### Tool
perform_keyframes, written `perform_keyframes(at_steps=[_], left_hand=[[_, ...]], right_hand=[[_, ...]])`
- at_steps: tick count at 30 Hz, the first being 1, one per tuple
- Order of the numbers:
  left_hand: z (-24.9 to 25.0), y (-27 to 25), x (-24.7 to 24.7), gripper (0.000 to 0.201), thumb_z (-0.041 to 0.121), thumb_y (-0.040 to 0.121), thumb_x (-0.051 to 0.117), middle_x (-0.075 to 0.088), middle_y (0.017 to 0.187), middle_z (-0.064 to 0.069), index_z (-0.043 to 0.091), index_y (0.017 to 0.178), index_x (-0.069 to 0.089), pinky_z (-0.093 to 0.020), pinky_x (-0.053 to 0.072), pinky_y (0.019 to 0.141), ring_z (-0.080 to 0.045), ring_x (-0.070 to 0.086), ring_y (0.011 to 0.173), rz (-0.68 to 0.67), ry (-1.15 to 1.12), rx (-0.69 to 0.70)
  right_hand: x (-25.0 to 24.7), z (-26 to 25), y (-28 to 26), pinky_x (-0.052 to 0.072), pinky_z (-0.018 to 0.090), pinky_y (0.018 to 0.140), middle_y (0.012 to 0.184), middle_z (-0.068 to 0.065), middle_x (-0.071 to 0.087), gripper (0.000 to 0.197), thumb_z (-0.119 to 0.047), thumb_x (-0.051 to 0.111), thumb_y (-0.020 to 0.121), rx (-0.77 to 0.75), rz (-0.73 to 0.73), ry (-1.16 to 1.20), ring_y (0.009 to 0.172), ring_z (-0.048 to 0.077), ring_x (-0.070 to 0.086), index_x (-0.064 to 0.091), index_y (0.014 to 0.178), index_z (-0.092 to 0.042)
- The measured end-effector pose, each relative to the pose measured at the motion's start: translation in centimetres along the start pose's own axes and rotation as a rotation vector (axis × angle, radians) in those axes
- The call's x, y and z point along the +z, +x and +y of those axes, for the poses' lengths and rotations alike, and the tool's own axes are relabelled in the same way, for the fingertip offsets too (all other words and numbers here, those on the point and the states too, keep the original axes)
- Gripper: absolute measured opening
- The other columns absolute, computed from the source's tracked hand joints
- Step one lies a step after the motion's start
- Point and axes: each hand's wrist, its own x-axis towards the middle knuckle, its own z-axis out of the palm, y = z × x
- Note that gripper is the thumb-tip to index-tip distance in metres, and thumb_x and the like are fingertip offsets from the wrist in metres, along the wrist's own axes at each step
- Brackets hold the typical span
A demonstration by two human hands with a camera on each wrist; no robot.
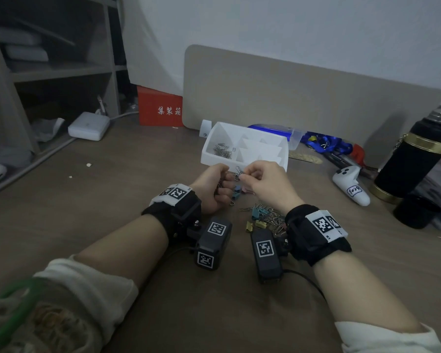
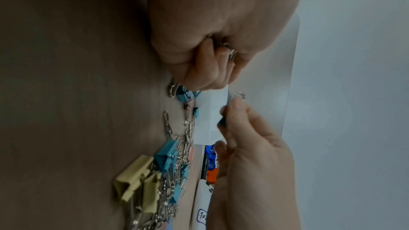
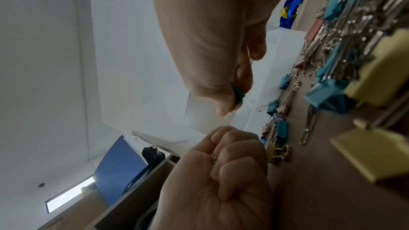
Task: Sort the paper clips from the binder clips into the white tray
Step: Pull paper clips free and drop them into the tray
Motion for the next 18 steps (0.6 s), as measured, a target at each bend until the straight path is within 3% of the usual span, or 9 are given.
perform_keyframes(at_steps=[2,3,7,11,14,18], left_hand=[[-0.1,-0.1,0.2,0.037,0.034,0.096,0.034,0.025,0.044,0.007,0.018,0.062,0.035,-0.011,0.011,0.027,-0.005,0.018,0.028,-0.034,0.060,-0.047],[-0.1,-0.2,0.3,0.038,0.035,0.096,0.033,0.026,0.045,0.007,0.018,0.062,0.036,-0.011,0.012,0.027,-0.005,0.018,0.029,-0.054,0.096,-0.071],[0.0,-0.5,0.6,0.037,0.036,0.091,0.033,0.029,0.047,0.006,0.017,0.060,0.039,-0.010,0.012,0.030,-0.006,0.020,0.030,-0.130,0.210,-0.115],[0.1,-0.7,0.6,0.044,0.035,0.089,0.033,0.031,0.045,0.005,0.018,0.050,0.042,-0.011,0.010,0.033,-0.005,0.021,0.030,-0.169,0.182,-0.126],[0.0,-0.6,0.5,0.056,0.034,0.092,0.033,0.033,0.044,0.005,0.018,0.041,0.047,-0.011,0.009,0.033,-0.004,0.022,0.030,-0.168,0.153,-0.120],[0.0,-0.6,0.3,0.055,0.028,0.093,0.034,0.034,0.045,0.005,0.016,0.044,0.053,-0.011,0.010,0.032,-0.004,0.024,0.031,-0.159,0.091,-0.105]], right_hand=[[-0.1,-0.4,-0.1,0.044,0.008,0.057,0.079,0.002,0.068,0.009,-0.019,0.067,0.088,-0.023,0.059,0.089,0.061,0.004,0.061,0.066,0.082,-0.013],[-0.2,-0.7,-0.2,0.043,0.006,0.054,0.080,0.002,0.067,0.009,-0.019,0.067,0.089,-0.043,0.071,0.128,0.060,0.006,0.060,0.067,0.083,-0.012],[-0.3,-1.6,-0.8,0.050,0.020,0.058,0.073,0.000,0.067,0.002,-0.009,0.069,0.086,-0.111,-0.018,0.252,0.057,0.005,0.061,0.070,0.085,-0.010],[-0.1,-1.3,-0.7,0.054,0.030,0.069,0.075,-0.007,0.067,0.010,-0.009,0.073,0.082,-0.129,-0.068,0.230,0.060,-0.001,0.059,0.075,0.092,-0.012],[-0.1,-1.2,-0.6,0.055,0.032,0.078,0.083,-0.013,0.067,0.015,-0.009,0.075,0.080,-0.134,-0.080,0.233,0.073,0.000,0.060,0.074,0.094,-0.015],[-0.1,-1.1,-0.7,0.056,0.027,0.075,0.087,-0.007,0.068,0.020,-0.005,0.075,0.079,-0.127,-0.108,0.271,0.081,0.011,0.065,0.072,0.097,-0.014]])
